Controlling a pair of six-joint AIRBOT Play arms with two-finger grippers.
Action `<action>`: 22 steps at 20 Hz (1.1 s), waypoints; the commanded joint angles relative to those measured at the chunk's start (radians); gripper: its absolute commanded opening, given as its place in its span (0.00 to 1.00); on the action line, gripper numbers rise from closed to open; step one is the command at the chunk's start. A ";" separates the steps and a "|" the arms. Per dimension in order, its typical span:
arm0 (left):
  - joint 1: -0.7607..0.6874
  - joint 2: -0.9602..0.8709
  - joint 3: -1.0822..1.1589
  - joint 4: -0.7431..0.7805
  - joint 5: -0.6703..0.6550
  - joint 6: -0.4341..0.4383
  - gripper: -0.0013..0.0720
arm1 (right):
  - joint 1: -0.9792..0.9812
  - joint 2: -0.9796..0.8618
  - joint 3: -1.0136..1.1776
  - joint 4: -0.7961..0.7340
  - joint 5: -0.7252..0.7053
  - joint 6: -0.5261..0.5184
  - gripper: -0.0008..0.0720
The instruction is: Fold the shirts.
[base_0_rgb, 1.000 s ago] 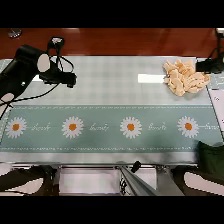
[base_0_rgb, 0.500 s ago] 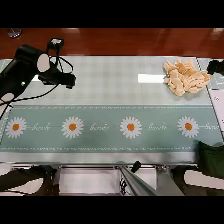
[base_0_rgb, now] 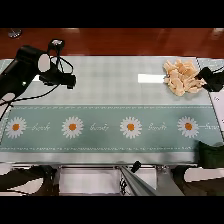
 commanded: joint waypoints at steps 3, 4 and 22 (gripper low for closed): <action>-0.006 -0.006 -0.001 -0.031 0.000 0.015 0.98 | 0.037 -0.102 0.001 0.030 -0.032 -0.022 0.86; -0.007 -0.006 -0.001 -0.030 0.000 0.016 0.98 | 0.053 -0.117 0.001 0.030 -0.054 -0.021 0.86; -0.007 0.226 0.243 -0.030 -0.113 0.027 0.98 | 0.158 0.520 0.163 0.457 0.101 -0.371 0.06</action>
